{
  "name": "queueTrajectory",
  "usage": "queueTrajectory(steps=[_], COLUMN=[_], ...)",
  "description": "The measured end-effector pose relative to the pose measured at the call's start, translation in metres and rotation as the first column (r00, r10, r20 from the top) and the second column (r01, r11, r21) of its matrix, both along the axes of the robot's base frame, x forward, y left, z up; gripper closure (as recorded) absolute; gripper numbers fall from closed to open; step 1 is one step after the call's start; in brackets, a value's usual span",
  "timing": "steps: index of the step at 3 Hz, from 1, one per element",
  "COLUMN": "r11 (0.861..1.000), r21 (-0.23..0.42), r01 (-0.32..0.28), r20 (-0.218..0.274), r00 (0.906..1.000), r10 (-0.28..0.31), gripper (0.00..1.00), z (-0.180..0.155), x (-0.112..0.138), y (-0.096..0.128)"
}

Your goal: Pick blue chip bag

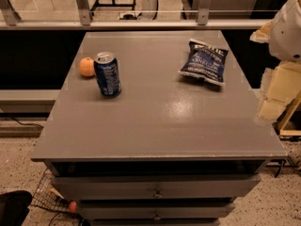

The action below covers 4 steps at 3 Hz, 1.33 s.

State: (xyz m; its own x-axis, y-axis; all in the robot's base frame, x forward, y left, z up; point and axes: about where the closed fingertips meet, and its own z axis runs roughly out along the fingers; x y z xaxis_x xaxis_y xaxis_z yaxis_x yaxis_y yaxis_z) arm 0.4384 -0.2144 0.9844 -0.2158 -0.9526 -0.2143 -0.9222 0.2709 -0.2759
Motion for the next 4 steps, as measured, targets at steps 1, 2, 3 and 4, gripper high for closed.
queueTrajectory(steps=[1, 2, 3, 4], r11=[1.0, 0.995, 0.945, 0.835], r21=[0.0, 0.062, 0.229, 0.416], r01=[0.0, 0.079, 0.234, 0.359], r20=[0.0, 0.031, 0.056, 0.031], r00=[1.0, 0.9962, 0.9659, 0.9126], r10=[0.0, -0.081, -0.253, -0.408], gripper=[0.0, 0.0, 0.0, 0.0], z=[0.0, 0.0, -0.003, -0.021], x=[0.0, 0.017, 0.059, 0.097], y=[0.0, -0.009, -0.03, -0.045])
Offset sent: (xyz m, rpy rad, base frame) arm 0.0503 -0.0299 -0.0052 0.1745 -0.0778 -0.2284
